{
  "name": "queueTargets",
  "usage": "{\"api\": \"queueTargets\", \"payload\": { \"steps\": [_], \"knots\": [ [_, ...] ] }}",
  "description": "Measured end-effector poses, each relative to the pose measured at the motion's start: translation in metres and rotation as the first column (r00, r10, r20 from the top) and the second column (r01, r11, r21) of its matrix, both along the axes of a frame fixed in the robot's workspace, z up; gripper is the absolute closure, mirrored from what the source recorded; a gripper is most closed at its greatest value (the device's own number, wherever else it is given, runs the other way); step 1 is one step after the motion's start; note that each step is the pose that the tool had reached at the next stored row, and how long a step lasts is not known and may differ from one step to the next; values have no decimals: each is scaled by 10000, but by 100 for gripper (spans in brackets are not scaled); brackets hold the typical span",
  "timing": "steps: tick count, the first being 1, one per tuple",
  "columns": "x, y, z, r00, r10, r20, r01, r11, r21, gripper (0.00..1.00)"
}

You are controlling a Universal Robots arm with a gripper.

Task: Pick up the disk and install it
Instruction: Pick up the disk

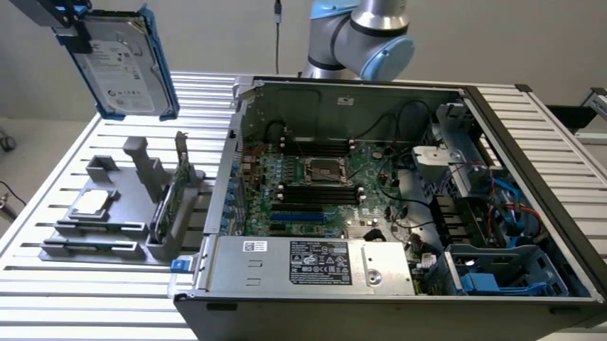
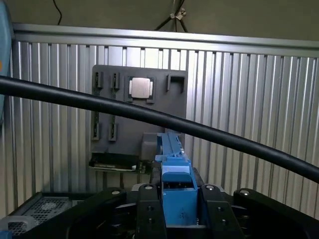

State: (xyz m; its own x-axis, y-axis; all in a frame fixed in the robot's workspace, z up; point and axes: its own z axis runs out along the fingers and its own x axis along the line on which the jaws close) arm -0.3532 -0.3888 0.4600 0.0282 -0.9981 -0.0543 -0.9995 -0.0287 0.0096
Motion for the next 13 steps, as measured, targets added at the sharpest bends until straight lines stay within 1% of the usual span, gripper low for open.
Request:
{"api": "queueTargets", "payload": {
  "steps": [9,13],
  "knots": [
    [378,-183,18,10000,0,0,0,10000,54,67],
    [562,-257,45,10000,-1,-1,1,10000,72,67]
  ]
}}
